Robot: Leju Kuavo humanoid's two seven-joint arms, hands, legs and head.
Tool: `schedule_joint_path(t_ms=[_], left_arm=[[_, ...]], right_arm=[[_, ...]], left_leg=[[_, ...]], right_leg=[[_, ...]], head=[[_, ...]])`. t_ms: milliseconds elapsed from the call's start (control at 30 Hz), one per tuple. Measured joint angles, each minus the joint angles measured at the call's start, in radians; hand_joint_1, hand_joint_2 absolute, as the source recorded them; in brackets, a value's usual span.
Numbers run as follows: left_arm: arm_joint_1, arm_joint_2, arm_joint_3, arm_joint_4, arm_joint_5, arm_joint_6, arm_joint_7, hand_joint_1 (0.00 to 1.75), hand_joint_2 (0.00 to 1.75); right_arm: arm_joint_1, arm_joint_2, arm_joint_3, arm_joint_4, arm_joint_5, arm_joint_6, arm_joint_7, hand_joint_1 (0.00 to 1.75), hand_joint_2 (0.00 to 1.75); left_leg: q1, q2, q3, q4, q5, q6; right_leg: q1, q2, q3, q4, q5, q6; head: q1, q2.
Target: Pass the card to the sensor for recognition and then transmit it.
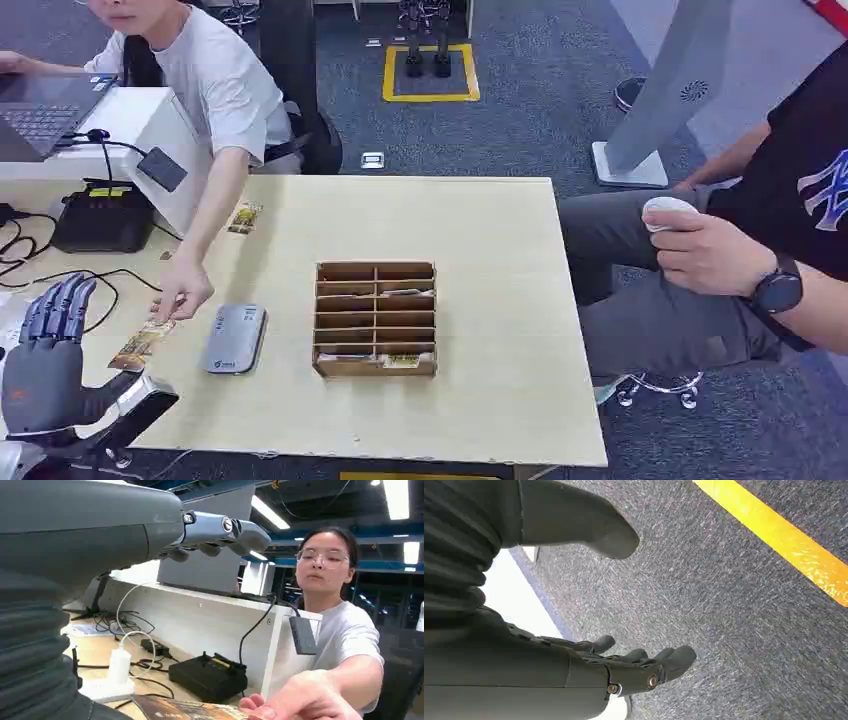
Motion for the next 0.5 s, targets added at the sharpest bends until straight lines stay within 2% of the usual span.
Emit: schedule_joint_path(t_ms=[33,67,100,500], left_arm=[[0.000,0.000,0.000,0.000,0.000,0.000,0.000,0.00,1.75],[0.000,0.000,0.000,0.000,0.000,0.000,0.000,0.16,1.75],[0.000,0.000,0.000,0.000,0.000,0.000,0.000,1.75,1.75],[-0.001,0.001,0.000,0.000,0.019,-0.006,-0.003,1.75,1.75]], right_arm=[[0.000,0.000,0.000,0.000,0.000,0.000,0.000,0.00,1.75],[0.000,0.000,0.000,0.000,0.000,0.000,0.000,0.00,1.75],[0.000,0.000,0.000,0.000,0.000,0.000,0.000,0.00,1.75],[-0.001,0.000,0.000,0.000,0.005,-0.003,0.000,0.00,1.75]], left_leg=[[0.000,0.000,0.000,0.000,0.000,0.000],[0.000,0.000,0.000,0.000,0.000,0.000],[0.000,0.000,0.000,0.000,0.000,0.000],[0.000,0.000,0.000,0.000,0.000,0.000]], right_leg=[[0.000,0.000,0.000,0.000,0.000,0.000],[0.000,0.000,0.000,0.000,0.000,0.000],[0.000,0.000,0.000,0.000,0.000,0.000],[0.000,0.000,0.000,0.000,0.000,0.000]], head=[[0.000,0.000],[0.000,0.000],[0.000,0.000],[0.000,0.000]])
